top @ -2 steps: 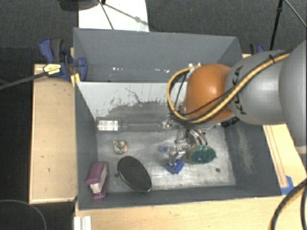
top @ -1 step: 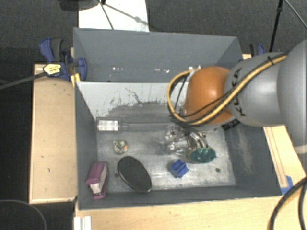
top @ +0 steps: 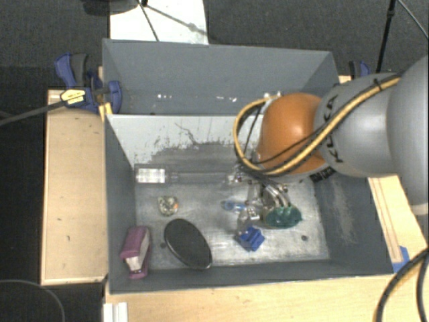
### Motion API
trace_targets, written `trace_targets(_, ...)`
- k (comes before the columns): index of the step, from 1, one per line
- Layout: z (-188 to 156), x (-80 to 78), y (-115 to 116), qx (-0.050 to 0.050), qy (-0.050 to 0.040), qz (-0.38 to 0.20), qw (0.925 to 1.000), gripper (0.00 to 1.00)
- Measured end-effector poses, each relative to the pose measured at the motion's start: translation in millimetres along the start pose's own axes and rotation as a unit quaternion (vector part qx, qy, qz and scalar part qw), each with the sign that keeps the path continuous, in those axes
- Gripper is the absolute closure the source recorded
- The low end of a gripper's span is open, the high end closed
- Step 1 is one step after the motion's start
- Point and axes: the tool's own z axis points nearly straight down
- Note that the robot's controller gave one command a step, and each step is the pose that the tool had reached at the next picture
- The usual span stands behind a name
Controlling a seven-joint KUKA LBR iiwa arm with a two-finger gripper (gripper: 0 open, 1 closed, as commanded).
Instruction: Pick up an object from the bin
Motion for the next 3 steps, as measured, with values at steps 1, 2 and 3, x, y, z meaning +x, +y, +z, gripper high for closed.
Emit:
trace_targets(1, 20.5, -9.9, -62.9, 0.001, -0.0042, -0.111, 0.9939, 0.00)
trace_targets(2, 18.1, -12.4, -62.5, 0.001, -0.0081, -0.109, 0.9940, 1.00)
trace_targets(3, -117.7, -5.6, -58.4, 0.002, -0.0039, -0.225, 0.9742, 1.00)
